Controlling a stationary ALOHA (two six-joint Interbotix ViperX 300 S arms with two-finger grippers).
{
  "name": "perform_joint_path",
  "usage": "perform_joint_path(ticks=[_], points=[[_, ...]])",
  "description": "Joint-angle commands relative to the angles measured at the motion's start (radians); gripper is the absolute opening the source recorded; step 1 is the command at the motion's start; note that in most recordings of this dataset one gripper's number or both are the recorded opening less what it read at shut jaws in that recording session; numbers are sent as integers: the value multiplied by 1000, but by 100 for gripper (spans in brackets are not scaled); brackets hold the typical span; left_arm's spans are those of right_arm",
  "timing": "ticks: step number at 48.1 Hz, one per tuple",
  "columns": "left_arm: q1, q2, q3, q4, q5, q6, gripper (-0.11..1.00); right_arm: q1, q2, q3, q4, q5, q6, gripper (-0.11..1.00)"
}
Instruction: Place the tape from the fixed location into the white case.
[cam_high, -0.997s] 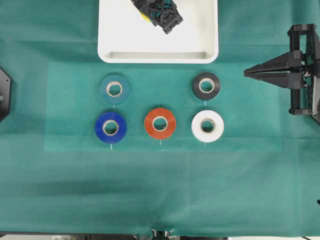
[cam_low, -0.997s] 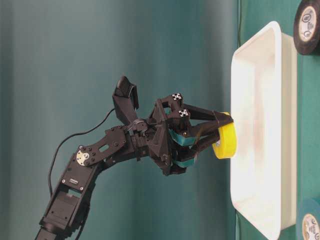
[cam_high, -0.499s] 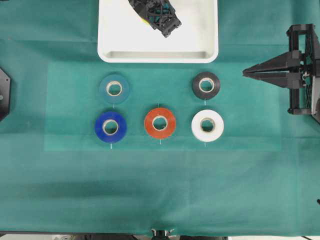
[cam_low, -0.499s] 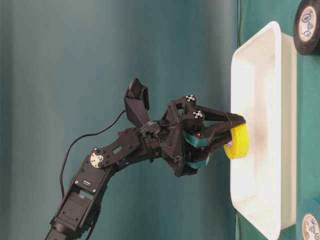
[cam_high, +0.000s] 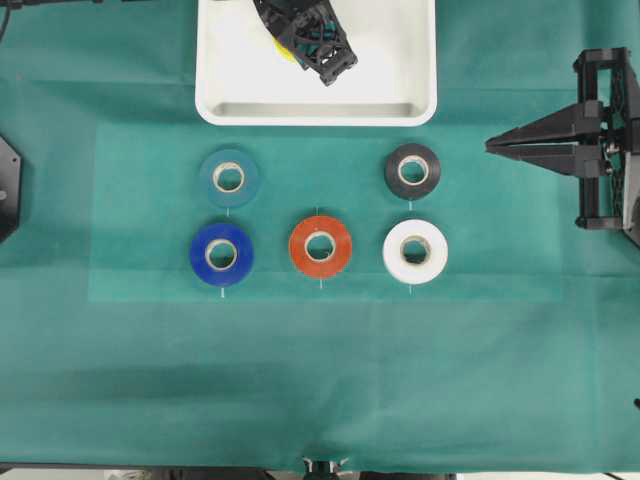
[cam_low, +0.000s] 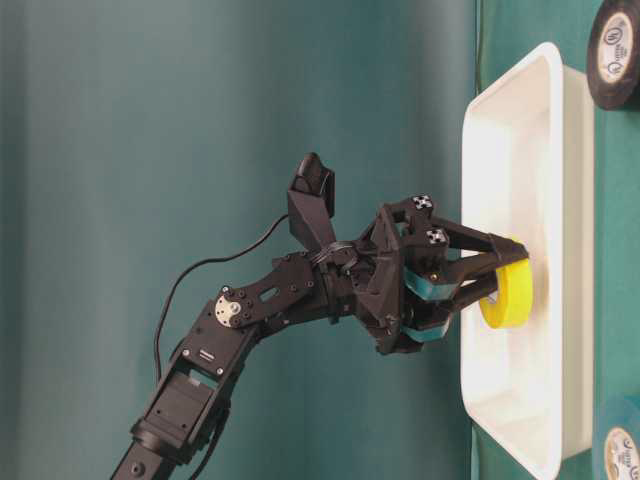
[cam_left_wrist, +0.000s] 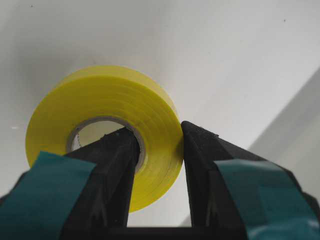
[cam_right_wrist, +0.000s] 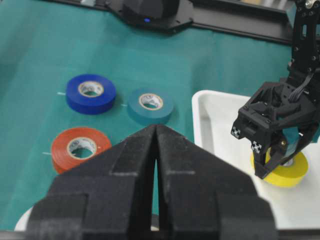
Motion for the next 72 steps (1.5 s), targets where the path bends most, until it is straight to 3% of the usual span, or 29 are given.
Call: perform_joint_path(ticks=[1, 10, 19, 24, 54, 72], points=[[2, -23, -17, -3, 0, 3, 24, -2, 3, -15, -2, -6, -2, 0], [-3, -26, -12, -3, 6, 5, 28, -6, 3, -15, -2, -8, -2, 0], [-6, -26, -11, -3, 9, 5, 80, -6, 3, -15, -2, -9, -2, 0], [-6, -29, -12, -3, 9, 8, 97, -5, 3, -15, -2, -9, -2, 0], [-43, -81, -25, -6, 38, 3, 95, -6, 3, -17, -2, -9, -2, 0], [-52, -179, -37, -6, 140, -3, 95, -6, 3, -18, -2, -6, -2, 0]])
